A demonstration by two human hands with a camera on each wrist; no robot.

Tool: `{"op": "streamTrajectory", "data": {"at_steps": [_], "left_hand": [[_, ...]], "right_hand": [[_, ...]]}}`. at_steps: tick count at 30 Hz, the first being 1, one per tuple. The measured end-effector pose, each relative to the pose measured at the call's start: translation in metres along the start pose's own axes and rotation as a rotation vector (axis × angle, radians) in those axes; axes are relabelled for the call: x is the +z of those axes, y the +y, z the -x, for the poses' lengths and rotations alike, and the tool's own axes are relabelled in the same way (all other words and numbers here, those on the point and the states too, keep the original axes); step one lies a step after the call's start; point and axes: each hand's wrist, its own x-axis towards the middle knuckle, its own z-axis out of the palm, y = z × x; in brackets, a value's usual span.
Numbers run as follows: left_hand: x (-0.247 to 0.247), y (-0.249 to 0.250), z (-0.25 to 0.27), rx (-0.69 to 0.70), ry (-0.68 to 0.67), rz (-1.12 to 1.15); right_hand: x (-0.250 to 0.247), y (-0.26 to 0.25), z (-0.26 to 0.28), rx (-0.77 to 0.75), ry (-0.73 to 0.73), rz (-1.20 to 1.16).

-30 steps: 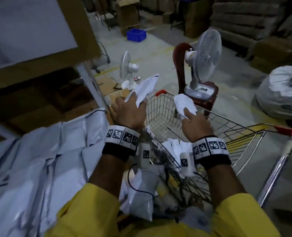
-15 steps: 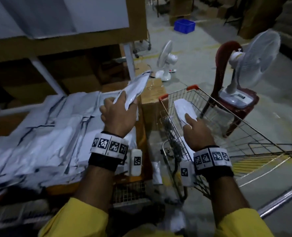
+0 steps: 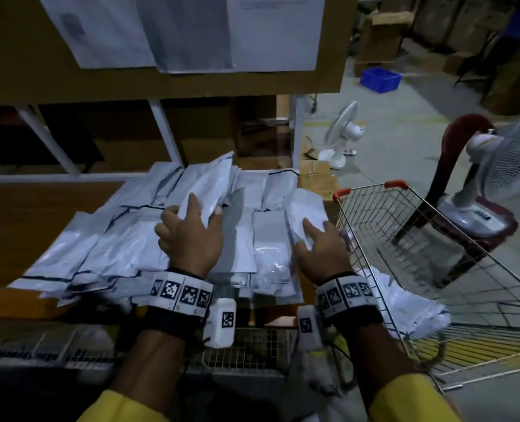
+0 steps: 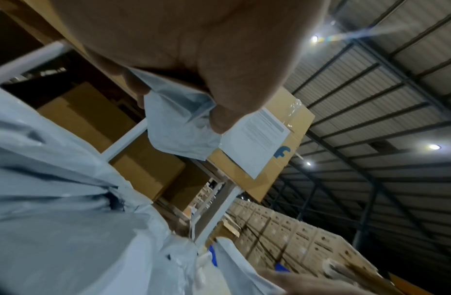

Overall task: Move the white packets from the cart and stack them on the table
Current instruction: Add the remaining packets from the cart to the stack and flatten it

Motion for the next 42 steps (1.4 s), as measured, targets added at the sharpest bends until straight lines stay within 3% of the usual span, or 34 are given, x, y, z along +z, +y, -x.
{"op": "streamTrajectory", "data": {"at_steps": [7, 14, 19, 21, 24, 30, 36, 42], "left_hand": [[0.042, -0.018, 0.000, 0.079, -0.159, -0.152], [0.073, -0.035, 0.004, 0.154, -0.198, -0.323], [0.078, -0.046, -0.009, 0.474, -0.193, -0.465], [0.081, -0.049, -0.011, 0.480, -0.238, -0.489], [0.084, -0.048, -0.013, 0.397, -0.261, -0.460], [0.085, -0.041, -0.014, 0.370, -0.199, -0.439], [0.058, -0.023, -0.009, 0.425, -0.033, -0.173], [0.043, 0.004, 0.025, 0.614, 0.053, 0.118]], "right_hand": [[0.076, -0.015, -0.015, 0.028, -0.053, 0.088], [0.095, -0.012, -0.014, -0.057, -0.024, 0.218], [0.093, -0.012, -0.010, -0.055, -0.033, 0.244], [0.094, -0.011, -0.011, -0.060, -0.039, 0.244], [0.098, -0.011, -0.009, -0.088, -0.050, 0.279], [0.099, -0.012, -0.008, -0.112, -0.026, 0.251], [0.081, 0.002, -0.012, -0.160, 0.124, 0.123], [0.042, 0.034, -0.005, -0.149, 0.233, 0.064]]}}
